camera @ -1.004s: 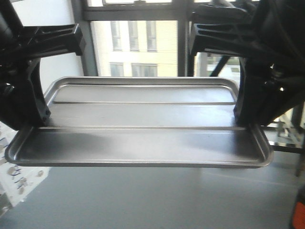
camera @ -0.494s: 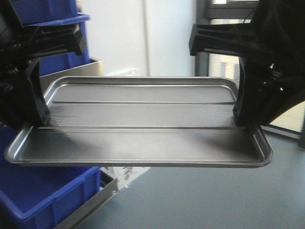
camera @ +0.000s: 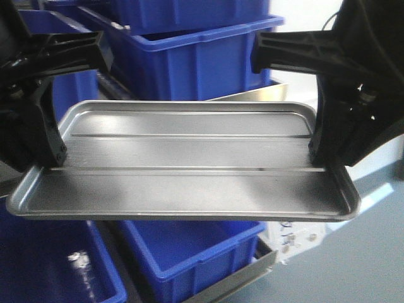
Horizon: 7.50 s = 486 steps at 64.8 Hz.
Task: Grab silver tray and place in blue box
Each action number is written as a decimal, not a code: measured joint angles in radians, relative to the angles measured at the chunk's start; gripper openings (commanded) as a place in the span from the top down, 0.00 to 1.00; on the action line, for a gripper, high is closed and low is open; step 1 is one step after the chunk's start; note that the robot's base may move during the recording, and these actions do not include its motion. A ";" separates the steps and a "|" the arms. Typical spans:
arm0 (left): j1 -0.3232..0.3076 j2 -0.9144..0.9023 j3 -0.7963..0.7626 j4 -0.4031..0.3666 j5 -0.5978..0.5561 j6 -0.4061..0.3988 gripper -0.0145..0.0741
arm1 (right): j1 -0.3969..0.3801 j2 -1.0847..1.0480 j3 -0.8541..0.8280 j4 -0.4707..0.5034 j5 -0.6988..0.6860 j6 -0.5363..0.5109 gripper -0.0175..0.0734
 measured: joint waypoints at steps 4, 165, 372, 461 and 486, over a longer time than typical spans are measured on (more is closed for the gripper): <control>0.000 0.000 0.000 0.000 0.000 0.000 0.85 | 0.000 0.000 0.000 0.000 0.000 0.000 0.75; 0.021 0.000 -0.052 -0.032 0.048 0.117 0.85 | 0.000 0.000 -0.053 -0.010 0.010 -0.032 0.75; 0.405 -0.271 0.240 0.079 -0.956 0.475 0.83 | -0.360 -0.178 0.214 -0.261 -1.052 -0.382 0.75; 0.405 -1.036 0.777 0.090 -0.952 0.475 0.84 | -0.483 -1.025 0.711 -0.146 -0.980 -0.423 0.75; 0.405 -1.036 0.777 0.090 -0.952 0.475 0.84 | -0.681 -1.313 0.932 0.247 -0.901 -0.879 0.75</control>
